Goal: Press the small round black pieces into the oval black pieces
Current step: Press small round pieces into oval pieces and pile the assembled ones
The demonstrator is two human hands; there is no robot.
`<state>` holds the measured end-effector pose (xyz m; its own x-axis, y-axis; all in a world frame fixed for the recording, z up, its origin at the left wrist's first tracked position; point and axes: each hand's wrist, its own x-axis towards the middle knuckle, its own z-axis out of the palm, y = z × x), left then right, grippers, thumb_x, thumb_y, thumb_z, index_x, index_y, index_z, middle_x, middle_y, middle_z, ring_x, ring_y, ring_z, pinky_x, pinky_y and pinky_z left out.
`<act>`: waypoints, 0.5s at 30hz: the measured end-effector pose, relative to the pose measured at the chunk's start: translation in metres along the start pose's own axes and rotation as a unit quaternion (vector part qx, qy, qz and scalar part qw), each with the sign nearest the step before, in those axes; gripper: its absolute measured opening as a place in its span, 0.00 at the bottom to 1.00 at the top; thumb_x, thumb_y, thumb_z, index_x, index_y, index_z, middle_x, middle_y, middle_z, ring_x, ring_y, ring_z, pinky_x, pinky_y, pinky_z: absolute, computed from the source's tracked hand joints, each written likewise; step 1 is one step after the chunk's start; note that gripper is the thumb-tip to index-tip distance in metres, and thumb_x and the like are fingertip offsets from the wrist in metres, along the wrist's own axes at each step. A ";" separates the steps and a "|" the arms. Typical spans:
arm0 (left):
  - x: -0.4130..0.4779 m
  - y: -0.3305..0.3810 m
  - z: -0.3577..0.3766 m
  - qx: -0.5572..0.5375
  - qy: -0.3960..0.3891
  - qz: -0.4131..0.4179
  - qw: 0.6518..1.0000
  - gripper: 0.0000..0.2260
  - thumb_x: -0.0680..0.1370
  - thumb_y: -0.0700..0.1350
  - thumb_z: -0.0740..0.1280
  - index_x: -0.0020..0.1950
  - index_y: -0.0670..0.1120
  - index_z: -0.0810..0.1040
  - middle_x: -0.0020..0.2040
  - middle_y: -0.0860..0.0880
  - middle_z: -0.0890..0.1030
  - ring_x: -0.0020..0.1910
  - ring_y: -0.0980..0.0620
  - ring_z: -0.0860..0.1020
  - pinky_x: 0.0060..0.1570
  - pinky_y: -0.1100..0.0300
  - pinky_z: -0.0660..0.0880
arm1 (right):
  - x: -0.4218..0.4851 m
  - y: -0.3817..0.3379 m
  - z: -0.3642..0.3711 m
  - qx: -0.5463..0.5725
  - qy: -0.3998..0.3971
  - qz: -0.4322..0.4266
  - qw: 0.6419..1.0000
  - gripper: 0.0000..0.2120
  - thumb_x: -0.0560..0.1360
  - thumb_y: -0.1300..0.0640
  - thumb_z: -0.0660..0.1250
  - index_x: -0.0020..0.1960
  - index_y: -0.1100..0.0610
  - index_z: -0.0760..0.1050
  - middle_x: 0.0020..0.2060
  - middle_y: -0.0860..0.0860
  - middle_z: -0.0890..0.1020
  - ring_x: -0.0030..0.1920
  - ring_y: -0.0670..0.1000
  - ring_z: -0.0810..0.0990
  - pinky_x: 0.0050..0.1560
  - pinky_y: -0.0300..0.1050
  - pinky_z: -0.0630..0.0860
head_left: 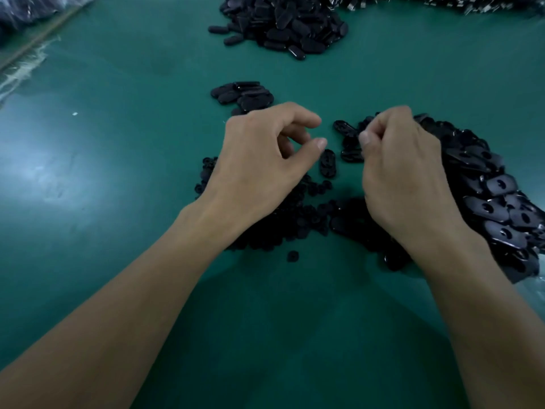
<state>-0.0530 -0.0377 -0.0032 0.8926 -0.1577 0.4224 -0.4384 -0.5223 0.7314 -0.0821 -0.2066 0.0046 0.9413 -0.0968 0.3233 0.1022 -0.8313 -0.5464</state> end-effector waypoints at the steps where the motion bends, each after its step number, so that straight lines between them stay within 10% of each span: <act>1: 0.000 0.001 0.001 -0.008 -0.005 0.003 1.000 0.11 0.76 0.48 0.74 0.58 0.50 0.84 0.44 0.56 0.84 0.39 0.61 0.80 0.43 0.72 0.74 | 0.000 -0.002 0.001 0.034 -0.008 -0.016 0.999 0.05 0.85 0.58 0.56 0.50 0.54 0.66 0.45 0.51 0.76 0.45 0.54 0.74 0.42 0.48 0.64; 9: -0.001 -0.002 0.004 -0.068 -0.048 0.006 0.997 0.05 0.77 0.43 0.75 0.52 0.49 0.85 0.41 0.57 0.86 0.39 0.61 0.83 0.42 0.68 0.77 | 0.000 -0.008 0.008 0.186 0.021 -0.109 0.976 0.07 0.81 0.61 0.65 0.51 0.50 0.78 0.35 0.44 0.81 0.36 0.46 0.81 0.36 0.33 0.74; 15: 0.003 -0.002 0.002 -0.140 -0.041 -0.040 0.989 0.06 0.74 0.45 0.77 0.42 0.55 0.82 0.36 0.56 0.84 0.34 0.61 0.80 0.37 0.67 0.74 | 0.005 -0.001 0.011 0.249 0.036 -0.074 0.965 0.06 0.79 0.55 0.68 0.55 0.47 0.77 0.43 0.45 0.83 0.42 0.49 0.84 0.44 0.52 0.81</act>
<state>-0.0493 -0.0385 -0.0046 0.9258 -0.1988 0.3215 -0.3685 -0.2851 0.8848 -0.0746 -0.2005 -0.0016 0.8812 -0.0499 0.4702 0.3935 -0.4738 -0.7878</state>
